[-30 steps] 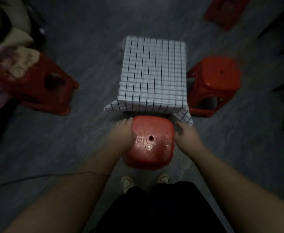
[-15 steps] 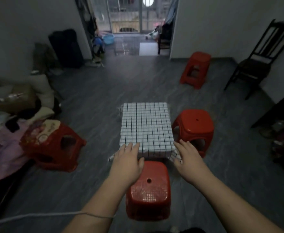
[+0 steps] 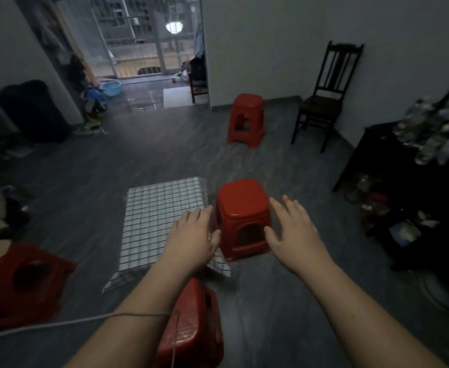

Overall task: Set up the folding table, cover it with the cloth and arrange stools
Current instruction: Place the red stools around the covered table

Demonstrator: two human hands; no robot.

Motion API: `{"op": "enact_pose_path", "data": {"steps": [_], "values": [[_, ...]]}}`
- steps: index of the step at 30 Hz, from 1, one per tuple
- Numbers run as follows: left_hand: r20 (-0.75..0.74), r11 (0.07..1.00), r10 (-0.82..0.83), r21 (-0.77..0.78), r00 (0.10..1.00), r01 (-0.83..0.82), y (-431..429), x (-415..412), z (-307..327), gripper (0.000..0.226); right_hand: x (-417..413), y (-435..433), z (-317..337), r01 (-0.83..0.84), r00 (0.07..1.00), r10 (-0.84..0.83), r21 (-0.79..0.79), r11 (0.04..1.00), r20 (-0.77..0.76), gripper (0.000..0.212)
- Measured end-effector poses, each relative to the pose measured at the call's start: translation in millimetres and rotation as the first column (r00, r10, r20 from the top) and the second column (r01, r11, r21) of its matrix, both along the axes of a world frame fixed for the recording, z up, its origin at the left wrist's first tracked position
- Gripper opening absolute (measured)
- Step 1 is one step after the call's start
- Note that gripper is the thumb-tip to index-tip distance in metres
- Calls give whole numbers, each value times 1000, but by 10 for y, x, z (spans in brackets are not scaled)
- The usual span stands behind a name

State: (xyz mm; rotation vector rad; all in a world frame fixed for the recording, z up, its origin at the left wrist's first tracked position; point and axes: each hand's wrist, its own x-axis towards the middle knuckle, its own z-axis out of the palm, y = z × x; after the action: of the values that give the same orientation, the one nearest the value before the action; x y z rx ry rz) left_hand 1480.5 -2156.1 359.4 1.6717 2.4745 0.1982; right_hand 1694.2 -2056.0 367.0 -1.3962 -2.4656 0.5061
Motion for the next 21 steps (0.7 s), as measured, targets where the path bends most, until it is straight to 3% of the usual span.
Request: {"op": "enact_pose_path", "data": {"steps": [6, 10, 15, 21], "values": [[-8, 994, -105, -7, 994, 105, 1161, 1219, 107, 68, 1218, 730, 152, 109, 990, -109, 8, 994, 92, 74], [-12, 986, -166, -4, 986, 166, 1645, 1716, 136, 67, 1697, 1118, 226, 93, 990, -90, -20, 996, 112, 73], [-19, 981, -189, -40, 982, 189, 2134, 1904, 91, 67, 1869, 1599, 163, 129, 985, -122, -55, 990, 122, 73], [-20, 976, -199, -94, 980, 196, 2921, 1920, -28, 68, 1753, 2247, 76, 112, 964, -94, -57, 992, 248, 74]]}}
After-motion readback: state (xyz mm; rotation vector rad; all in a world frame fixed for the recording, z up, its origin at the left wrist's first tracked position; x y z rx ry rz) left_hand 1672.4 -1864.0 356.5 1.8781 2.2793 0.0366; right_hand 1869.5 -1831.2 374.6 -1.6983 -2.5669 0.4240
